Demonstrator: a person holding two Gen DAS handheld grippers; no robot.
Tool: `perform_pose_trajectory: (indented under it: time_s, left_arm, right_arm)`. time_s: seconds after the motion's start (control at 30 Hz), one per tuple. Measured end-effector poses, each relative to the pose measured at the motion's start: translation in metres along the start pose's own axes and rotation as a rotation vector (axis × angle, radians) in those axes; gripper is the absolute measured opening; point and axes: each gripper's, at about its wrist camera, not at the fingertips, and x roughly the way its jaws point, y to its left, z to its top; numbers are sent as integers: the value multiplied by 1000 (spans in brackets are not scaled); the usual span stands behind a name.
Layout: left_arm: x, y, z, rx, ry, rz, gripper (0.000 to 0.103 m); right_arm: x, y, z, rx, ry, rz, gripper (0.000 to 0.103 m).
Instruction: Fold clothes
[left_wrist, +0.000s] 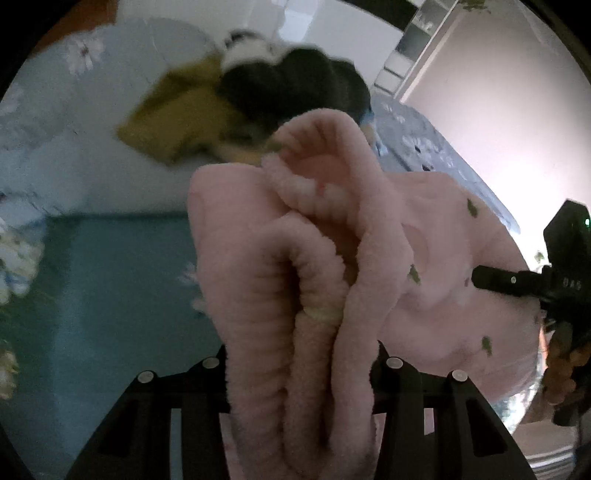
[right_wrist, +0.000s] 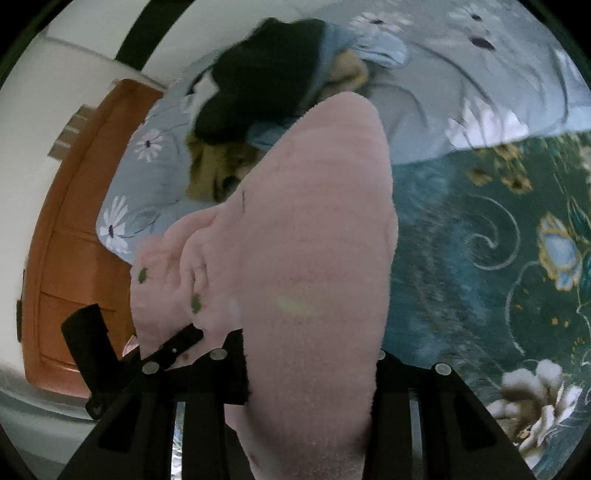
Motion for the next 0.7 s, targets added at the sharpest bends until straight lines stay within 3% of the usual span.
perform_pose_trajectory:
  time_s: [0.3, 0.57, 0.7]
  left_arm:
    - [-68, 75, -14, -4, -137, 189, 48]
    - [-115, 170, -44, -39, -166, 432, 48]
    - [-124, 225, -67, -83, -139, 501, 48]
  right_arm:
    - [52, 102, 2, -128, 50, 54, 37]
    - [148, 187, -12, -256, 191, 129, 37]
    - [201, 234, -23, -325, 270, 152, 37]
